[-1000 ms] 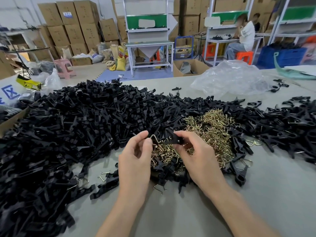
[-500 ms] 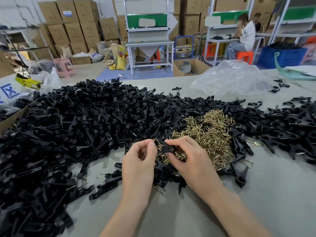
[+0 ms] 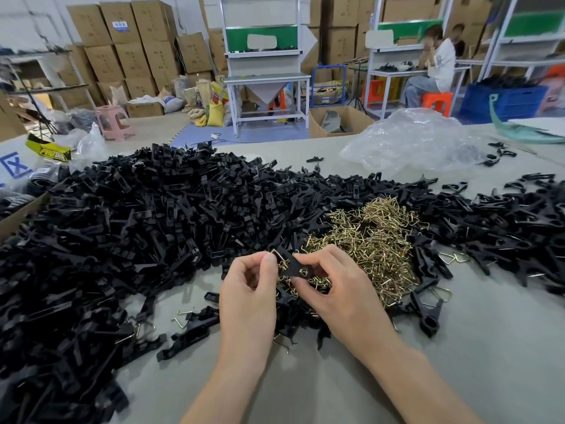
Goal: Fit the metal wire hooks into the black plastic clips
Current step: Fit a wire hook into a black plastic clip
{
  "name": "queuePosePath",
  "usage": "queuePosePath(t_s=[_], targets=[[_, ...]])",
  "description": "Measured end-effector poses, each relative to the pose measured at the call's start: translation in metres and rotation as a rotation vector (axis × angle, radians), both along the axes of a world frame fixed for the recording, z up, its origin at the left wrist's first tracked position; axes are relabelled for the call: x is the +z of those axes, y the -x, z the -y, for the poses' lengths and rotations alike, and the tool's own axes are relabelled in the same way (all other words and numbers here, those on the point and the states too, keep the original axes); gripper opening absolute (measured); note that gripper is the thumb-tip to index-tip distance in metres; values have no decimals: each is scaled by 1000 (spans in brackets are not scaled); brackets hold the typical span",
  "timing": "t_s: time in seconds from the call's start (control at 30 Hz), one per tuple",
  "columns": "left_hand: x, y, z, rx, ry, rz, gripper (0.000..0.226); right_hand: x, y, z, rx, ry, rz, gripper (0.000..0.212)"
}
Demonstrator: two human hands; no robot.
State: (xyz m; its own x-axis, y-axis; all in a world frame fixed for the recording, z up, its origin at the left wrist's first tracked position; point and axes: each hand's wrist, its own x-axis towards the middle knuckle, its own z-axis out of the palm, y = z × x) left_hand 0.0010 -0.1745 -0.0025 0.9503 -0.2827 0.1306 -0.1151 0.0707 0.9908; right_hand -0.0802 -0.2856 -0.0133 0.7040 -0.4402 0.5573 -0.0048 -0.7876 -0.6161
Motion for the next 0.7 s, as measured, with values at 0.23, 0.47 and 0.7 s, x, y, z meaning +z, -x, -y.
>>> queuePosePath(t_s=[0.23,0.47,0.7], targets=[[1,-5,-4,-91,22,-49,9,-2,-1,2,-14,15,-3,27],[3,-2,-3,-120,16,-28,8,-3,-1,3,-25,70,2,30],[-3,3,-3,-86,-246,197,24,-2,0,-1,18,87,-35,30]])
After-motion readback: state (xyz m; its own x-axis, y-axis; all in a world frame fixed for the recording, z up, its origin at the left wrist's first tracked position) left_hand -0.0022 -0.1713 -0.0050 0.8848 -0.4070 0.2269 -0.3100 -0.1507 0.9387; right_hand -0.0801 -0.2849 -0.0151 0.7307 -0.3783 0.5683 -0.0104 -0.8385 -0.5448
